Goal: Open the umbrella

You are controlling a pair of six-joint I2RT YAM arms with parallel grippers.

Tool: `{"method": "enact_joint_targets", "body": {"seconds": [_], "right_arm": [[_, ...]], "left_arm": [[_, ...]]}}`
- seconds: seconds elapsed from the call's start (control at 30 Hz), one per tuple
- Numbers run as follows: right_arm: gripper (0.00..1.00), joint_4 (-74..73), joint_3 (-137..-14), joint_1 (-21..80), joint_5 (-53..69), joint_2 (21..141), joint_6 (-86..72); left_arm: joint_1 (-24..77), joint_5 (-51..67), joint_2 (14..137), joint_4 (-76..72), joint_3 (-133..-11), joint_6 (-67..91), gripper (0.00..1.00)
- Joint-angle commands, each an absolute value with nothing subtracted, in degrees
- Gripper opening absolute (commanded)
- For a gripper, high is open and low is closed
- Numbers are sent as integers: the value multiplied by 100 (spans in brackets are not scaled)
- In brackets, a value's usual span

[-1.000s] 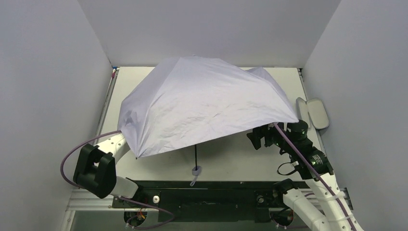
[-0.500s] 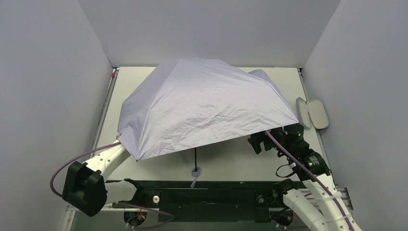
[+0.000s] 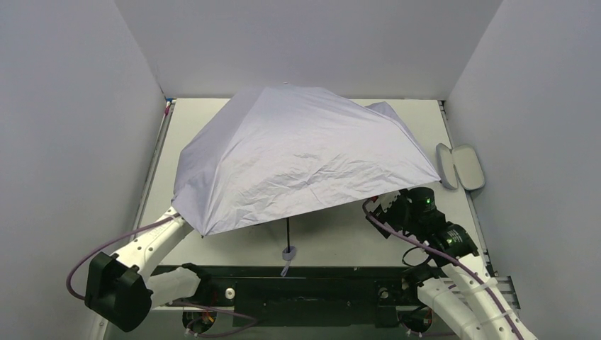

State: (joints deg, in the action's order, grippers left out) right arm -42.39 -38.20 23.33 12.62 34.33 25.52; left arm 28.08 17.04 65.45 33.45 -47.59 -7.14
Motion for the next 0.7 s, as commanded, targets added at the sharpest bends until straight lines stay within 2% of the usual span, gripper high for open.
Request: {"method": "enact_joint_targets", "body": {"seconds": [0.0, 0.2, 0.43, 0.67], "right_arm": [[75, -4267, -3739, 2373, 627, 3417, 3238], [75, -4158, -3536, 2369, -69, 3368, 3476], [75, -4054, -3074, 2338, -778, 2870, 3679], [76, -3721, -2751, 2243, -1010, 2709, 3718]], "left_arm": [[2804, 712, 6217, 4364, -4906, -2183, 97], [2795, -153, 5338, 4509, -4257, -2970, 97], [2734, -1548, 4783, 4198, -3458, -2939, 97], [2066, -1926, 4582, 3728, -3205, -2896, 97]]}}
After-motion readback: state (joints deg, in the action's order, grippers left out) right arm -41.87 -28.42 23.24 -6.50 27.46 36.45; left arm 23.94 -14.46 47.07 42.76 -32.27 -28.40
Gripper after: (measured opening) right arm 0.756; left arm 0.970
